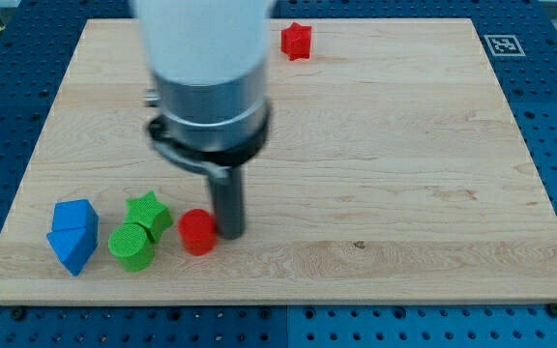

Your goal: Move your arm towards the center

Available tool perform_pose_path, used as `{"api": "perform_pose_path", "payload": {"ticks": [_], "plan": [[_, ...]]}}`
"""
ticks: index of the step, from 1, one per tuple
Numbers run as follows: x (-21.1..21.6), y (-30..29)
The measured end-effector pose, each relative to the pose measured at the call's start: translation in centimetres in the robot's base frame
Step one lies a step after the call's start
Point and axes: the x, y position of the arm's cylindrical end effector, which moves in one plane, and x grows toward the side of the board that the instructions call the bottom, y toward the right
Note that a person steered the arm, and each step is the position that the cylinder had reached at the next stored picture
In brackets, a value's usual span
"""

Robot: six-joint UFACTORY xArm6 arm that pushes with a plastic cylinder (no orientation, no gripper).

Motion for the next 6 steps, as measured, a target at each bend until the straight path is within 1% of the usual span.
{"api": "perform_pose_path", "payload": {"ticks": [1, 2, 3, 4, 5, 6], "plan": [[0.0, -4.3], [0.0, -5.5], [0.0, -4.2], [-0.1, 1.0], [-6.1, 2.9], [-12.7, 3.4]]}}
